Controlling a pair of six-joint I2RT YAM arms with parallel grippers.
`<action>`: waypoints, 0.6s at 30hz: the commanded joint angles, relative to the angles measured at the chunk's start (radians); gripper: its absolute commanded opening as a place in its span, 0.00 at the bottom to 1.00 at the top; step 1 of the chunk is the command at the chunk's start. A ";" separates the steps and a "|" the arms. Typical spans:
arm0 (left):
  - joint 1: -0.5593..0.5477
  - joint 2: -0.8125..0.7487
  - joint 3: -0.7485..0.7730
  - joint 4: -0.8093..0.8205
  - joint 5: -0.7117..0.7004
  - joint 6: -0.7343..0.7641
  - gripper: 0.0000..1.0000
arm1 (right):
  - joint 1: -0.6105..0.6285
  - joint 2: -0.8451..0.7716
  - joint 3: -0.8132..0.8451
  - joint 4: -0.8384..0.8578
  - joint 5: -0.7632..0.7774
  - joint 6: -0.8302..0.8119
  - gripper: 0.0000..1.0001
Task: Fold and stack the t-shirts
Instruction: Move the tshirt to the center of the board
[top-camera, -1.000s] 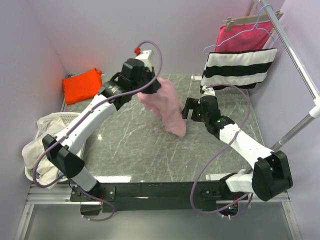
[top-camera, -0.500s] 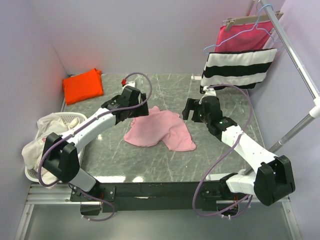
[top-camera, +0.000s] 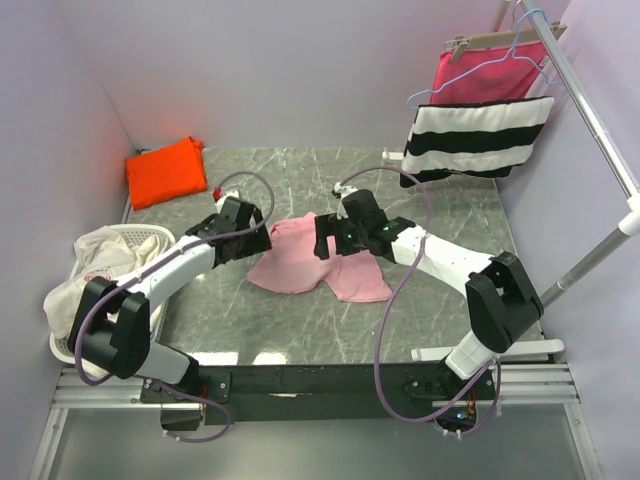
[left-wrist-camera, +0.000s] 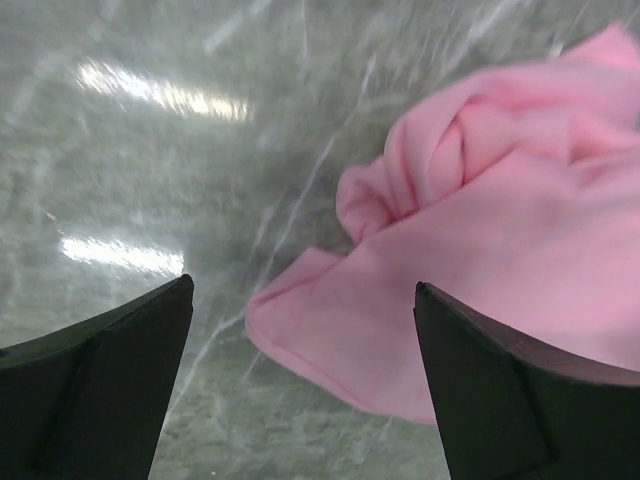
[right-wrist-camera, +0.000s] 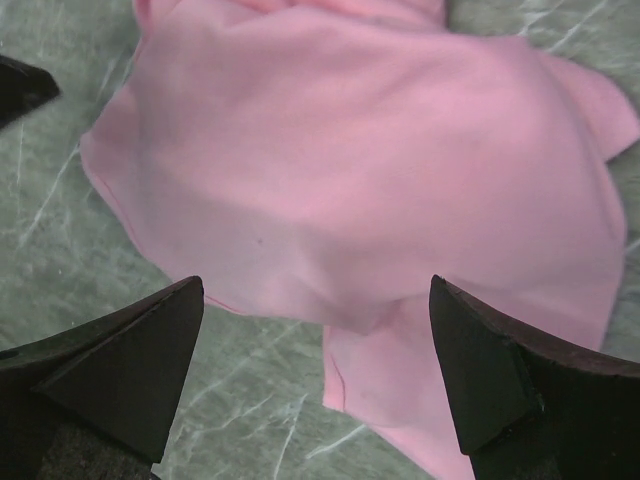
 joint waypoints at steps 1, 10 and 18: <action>-0.007 -0.051 -0.090 0.085 0.108 -0.033 0.95 | 0.021 0.016 0.060 -0.028 0.006 0.012 1.00; -0.007 0.051 -0.148 0.196 0.263 -0.024 0.55 | 0.023 0.019 0.036 -0.064 0.091 0.005 1.00; -0.007 0.082 0.041 0.170 0.274 0.045 0.01 | 0.022 0.069 0.024 -0.076 0.117 0.015 1.00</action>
